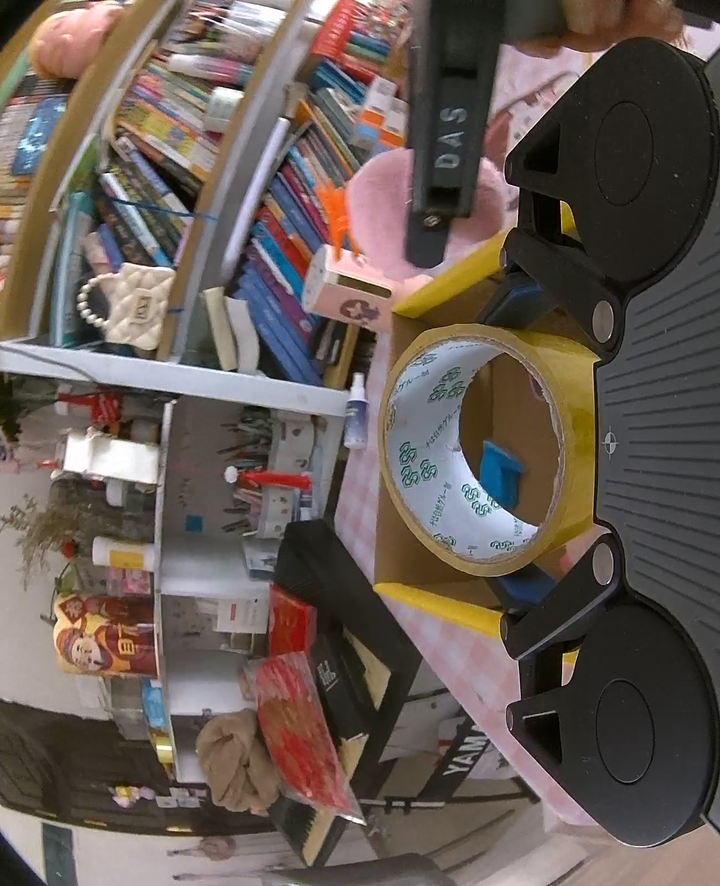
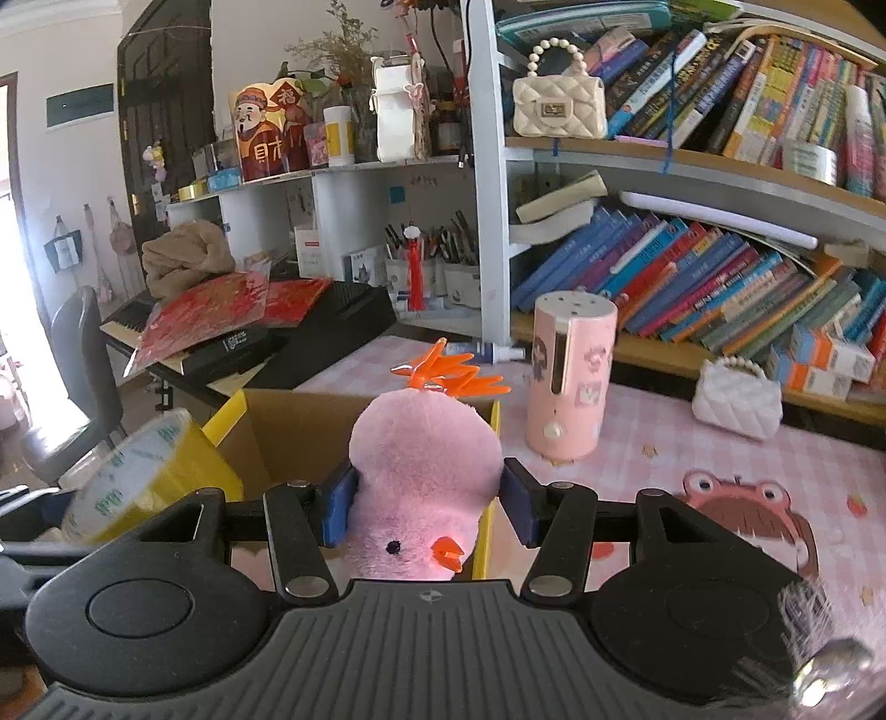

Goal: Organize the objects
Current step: 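Carry the tape roll in the left tool and pig in the right tool to the box, then lower the tape roll into the box and open the left tool while the right tool releases the pig, then lift both open tools from the box and move toward the green eraser, then close the left tool on the mint-green eraser while the right tool grasps the white box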

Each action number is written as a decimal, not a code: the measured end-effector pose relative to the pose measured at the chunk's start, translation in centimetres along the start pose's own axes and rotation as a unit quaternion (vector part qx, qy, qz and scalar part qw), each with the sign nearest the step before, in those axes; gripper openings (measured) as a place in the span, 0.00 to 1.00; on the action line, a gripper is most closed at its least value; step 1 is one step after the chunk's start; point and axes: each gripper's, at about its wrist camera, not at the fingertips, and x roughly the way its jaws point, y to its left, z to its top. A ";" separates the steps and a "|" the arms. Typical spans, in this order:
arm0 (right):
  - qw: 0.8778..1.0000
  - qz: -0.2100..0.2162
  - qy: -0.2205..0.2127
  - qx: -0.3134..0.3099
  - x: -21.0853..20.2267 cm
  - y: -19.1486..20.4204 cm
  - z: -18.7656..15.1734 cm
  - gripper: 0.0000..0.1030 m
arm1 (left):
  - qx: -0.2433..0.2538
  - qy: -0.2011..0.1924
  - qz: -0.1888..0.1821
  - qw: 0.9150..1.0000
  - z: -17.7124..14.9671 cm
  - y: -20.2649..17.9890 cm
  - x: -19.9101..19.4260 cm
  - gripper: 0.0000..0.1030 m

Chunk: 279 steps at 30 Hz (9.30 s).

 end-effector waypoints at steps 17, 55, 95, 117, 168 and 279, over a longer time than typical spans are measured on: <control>0.993 0.047 0.078 -0.076 8.3 0.6 -0.4 0.50 | 0.065 0.071 0.046 0.994 -1.1 -1.7 6.5 0.83; 0.987 0.075 0.109 -0.094 9.4 0.7 -0.6 0.60 | 0.041 0.047 0.051 0.997 -1.1 -1.9 4.2 0.93; 0.993 -0.081 0.089 -0.005 -5.8 1.6 -11.3 0.80 | 0.021 0.074 0.034 0.996 -7.2 0.3 -6.7 0.93; 0.990 -0.103 0.100 0.011 -11.1 3.2 -15.4 0.82 | 0.028 0.084 0.007 0.996 -10.2 -0.1 -10.9 0.96; 0.964 -0.225 0.120 0.082 -10.4 -12.5 -14.2 0.88 | 0.103 0.098 -0.122 0.982 -7.5 -15.6 -1.2 0.96; 0.969 -0.195 0.125 0.086 -1.9 -29.8 -10.8 0.71 | 0.109 0.171 -0.068 0.977 -6.3 -27.3 15.3 0.22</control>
